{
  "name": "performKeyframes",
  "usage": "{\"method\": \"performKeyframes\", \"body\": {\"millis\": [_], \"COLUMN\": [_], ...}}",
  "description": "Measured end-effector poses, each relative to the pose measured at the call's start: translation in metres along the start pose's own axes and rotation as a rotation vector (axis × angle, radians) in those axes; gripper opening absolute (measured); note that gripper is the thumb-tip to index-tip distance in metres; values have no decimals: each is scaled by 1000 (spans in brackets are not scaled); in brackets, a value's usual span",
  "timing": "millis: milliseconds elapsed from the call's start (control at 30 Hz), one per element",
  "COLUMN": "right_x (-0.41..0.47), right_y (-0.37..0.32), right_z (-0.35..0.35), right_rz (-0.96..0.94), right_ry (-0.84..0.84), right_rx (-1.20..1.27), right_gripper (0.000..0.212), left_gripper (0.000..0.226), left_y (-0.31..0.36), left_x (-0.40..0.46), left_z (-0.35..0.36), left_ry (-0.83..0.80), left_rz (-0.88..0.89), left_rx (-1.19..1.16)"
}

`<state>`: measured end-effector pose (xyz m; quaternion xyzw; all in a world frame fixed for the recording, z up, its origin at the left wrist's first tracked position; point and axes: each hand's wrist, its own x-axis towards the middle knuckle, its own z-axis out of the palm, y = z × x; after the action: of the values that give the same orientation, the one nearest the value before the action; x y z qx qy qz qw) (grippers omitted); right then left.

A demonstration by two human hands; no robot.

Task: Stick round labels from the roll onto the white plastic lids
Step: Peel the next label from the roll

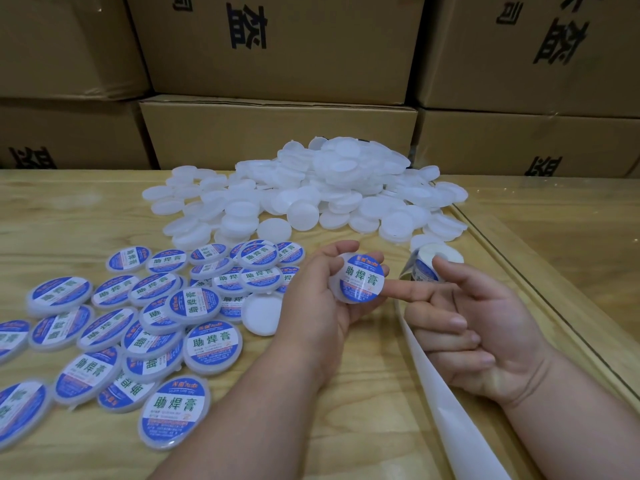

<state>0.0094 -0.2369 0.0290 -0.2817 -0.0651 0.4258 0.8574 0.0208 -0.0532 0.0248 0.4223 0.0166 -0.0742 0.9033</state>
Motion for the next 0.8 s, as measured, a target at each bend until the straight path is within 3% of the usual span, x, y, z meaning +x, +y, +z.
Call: {"method": "performKeyframes", "body": {"millis": [233, 433, 800], "right_x": [0, 0, 0], "right_y": [0, 1, 1], "right_z": [2, 4, 4], "right_rz": [14, 2, -11], "right_ry": [-37, -14, 18], "right_rx": [-2, 39, -7], "right_gripper": [59, 72, 71], "left_gripper": [27, 28, 16], "left_y": [-1, -4, -5], "left_x": [2, 3, 3], "left_z": [-1, -4, -2], "left_ry": [-31, -58, -28], "left_rz": [7, 22, 47], "left_rx": [0, 15, 89]}}
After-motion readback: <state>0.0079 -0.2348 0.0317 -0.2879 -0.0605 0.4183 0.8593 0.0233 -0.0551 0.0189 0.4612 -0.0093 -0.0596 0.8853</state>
